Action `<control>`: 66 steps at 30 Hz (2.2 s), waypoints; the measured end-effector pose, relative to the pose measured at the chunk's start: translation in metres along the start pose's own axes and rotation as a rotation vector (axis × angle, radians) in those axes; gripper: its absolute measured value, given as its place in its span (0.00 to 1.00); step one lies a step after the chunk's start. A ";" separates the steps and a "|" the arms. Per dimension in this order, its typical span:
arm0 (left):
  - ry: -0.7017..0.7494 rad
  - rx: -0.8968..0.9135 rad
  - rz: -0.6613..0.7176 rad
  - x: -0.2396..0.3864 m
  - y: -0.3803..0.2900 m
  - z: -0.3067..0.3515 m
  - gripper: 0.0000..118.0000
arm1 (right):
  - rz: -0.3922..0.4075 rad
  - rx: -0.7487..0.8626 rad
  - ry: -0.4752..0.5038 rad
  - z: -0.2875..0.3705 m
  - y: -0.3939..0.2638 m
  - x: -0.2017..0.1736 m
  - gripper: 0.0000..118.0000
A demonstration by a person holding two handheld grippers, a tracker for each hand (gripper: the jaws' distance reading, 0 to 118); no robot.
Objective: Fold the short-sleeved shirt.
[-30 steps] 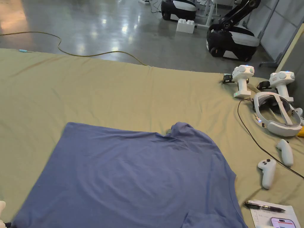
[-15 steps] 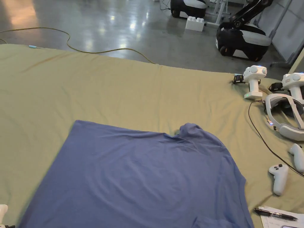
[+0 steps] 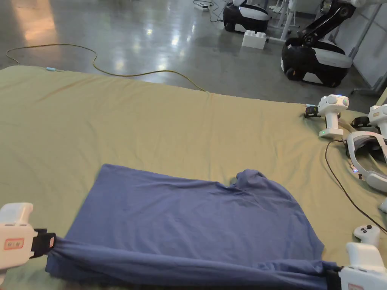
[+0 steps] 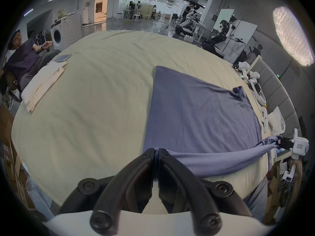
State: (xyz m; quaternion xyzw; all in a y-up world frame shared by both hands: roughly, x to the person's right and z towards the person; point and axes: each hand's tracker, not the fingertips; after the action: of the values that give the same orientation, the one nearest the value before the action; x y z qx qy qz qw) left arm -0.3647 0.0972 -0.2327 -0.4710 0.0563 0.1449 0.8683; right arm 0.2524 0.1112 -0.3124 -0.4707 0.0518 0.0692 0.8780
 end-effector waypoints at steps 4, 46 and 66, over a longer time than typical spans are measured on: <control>0.033 -0.008 -0.025 0.005 0.036 -0.039 0.05 | -0.024 -0.036 0.015 -0.047 0.031 0.002 0.03; 0.059 0.855 -0.202 0.157 0.001 0.088 0.00 | -0.028 0.992 -0.086 0.110 0.036 -0.155 0.00; 0.060 0.004 0.118 0.002 -0.012 -0.031 0.31 | -0.026 0.730 -0.081 0.053 0.019 -0.131 0.00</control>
State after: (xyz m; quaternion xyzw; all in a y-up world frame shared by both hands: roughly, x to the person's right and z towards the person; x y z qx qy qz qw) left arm -0.3583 0.0654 -0.2406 -0.4693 0.1101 0.1815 0.8571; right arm 0.1214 0.1563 -0.2788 -0.1239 0.0324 0.0536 0.9903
